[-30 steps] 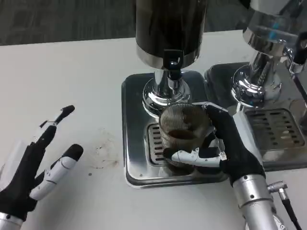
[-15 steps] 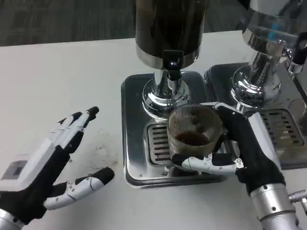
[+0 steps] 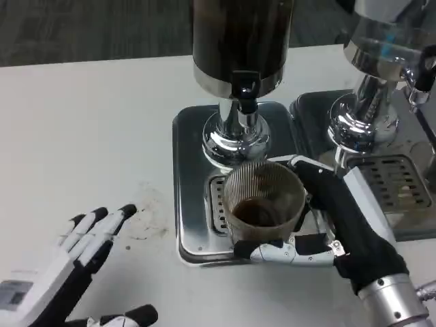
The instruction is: Grasp the cup under the faucet to collect the drink, then remove the cup.
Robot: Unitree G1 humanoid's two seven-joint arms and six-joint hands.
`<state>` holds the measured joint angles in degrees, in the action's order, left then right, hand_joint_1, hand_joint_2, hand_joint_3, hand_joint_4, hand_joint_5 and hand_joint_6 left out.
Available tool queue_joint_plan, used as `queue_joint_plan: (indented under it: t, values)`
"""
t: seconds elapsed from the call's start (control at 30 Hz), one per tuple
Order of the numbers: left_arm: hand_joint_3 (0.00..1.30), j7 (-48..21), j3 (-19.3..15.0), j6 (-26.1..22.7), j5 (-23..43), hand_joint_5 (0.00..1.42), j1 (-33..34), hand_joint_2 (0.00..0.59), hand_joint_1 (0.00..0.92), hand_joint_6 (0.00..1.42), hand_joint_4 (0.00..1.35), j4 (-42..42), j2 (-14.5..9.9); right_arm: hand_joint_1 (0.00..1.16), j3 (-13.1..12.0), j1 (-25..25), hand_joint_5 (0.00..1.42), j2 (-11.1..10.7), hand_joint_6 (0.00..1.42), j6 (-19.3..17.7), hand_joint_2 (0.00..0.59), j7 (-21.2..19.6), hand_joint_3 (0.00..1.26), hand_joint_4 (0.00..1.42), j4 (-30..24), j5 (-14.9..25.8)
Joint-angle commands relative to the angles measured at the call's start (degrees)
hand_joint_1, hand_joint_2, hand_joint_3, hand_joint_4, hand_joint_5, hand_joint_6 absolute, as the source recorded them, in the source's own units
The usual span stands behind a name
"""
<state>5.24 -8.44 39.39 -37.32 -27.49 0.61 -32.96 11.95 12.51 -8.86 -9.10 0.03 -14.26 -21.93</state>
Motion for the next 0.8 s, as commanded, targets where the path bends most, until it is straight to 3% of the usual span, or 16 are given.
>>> queue_joint_plan:
  t: [0.03,0.53,0.8]
  values:
    - [0.0,3.29,-1.12,0.08,-2.59,0.0,-3.48,0.086,0.0,0.0,0.0,-1.07,-0.7,1.03,1.01,1.45,0.8,-0.94,0.99,-2.75,0.098,0.49,0.79,0.82,-3.61,-0.01]
    - [0.0,10.04,-2.24,-1.29,-6.78,0.0,-9.07,0.07,0.0,0.0,0.0,-4.35,0.8,1.02,1.3,6.19,0.82,-3.91,0.99,-5.95,0.093,3.24,0.79,0.82,-8.2,2.26]
    - [0.0,8.6,0.73,-2.99,-6.51,0.0,-7.45,0.059,0.0,0.0,0.0,-4.42,0.9,1.02,2.23,6.72,0.82,-4.02,0.99,-5.51,0.093,3.43,0.8,0.82,-9.4,1.14]
